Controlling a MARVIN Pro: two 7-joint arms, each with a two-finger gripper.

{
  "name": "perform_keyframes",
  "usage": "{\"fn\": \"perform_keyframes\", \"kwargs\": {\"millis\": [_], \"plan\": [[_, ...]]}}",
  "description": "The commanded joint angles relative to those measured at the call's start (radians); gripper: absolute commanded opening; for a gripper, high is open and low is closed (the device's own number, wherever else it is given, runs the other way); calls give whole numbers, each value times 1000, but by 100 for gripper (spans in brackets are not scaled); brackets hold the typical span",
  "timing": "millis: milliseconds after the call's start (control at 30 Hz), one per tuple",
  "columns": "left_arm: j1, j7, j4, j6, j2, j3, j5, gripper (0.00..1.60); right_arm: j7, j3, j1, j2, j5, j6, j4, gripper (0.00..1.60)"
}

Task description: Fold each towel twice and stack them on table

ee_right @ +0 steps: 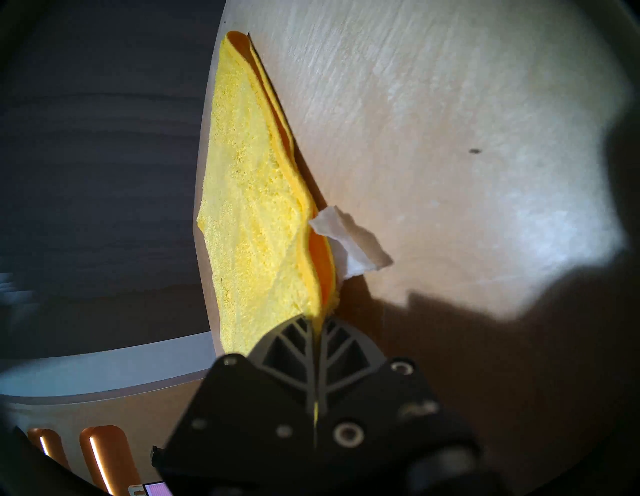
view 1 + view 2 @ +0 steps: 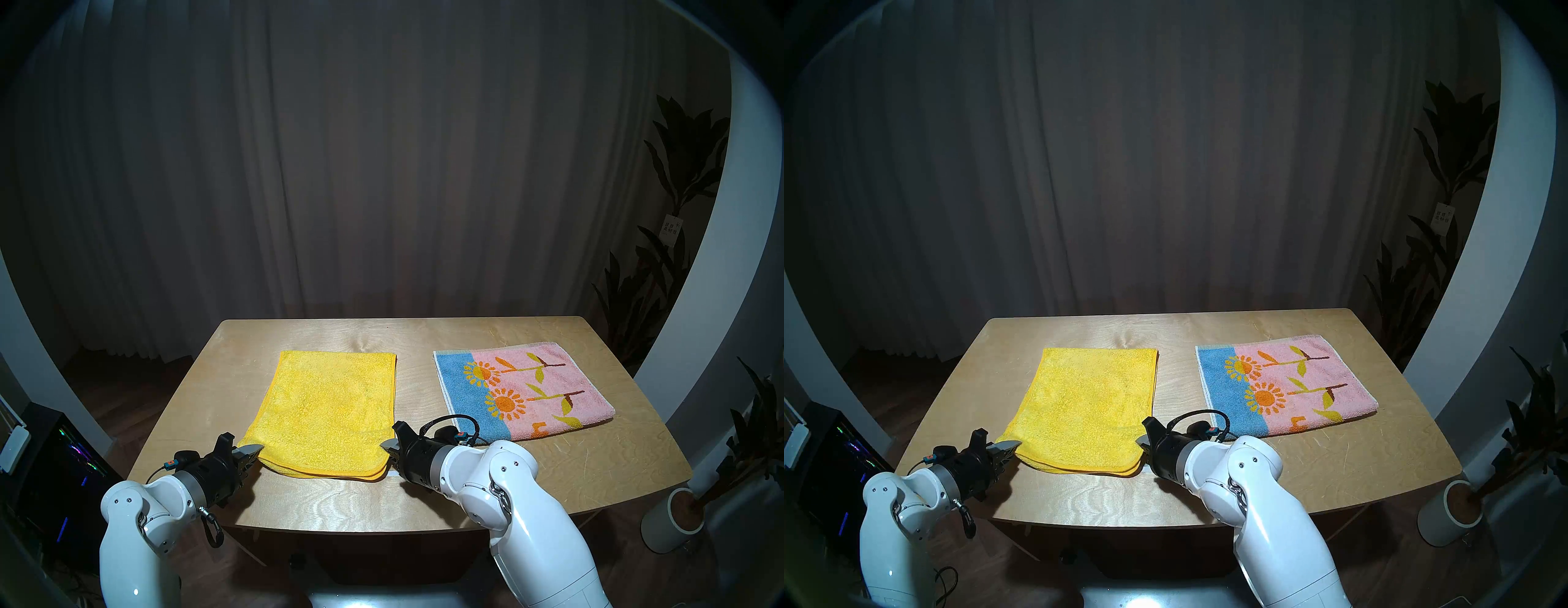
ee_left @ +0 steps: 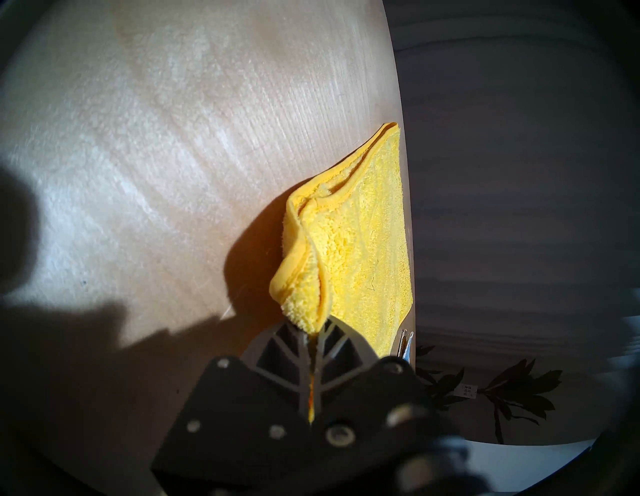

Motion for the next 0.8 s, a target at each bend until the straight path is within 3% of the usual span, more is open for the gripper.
{"fn": "perform_keyframes", "kwargs": {"millis": [0, 300, 767], "plan": [[-17, 67, -48, 4, -5, -4, -48, 0, -60, 37, 4, 4, 56, 21, -89, 0], [-17, 168, -105, 9, -15, -3, -115, 0, -113, 65, -8, 7, 106, 35, -135, 0], [-122, 275, -156, -39, -24, 17, -150, 0, -139, 79, 57, -18, 108, 20, -127, 0]]}}
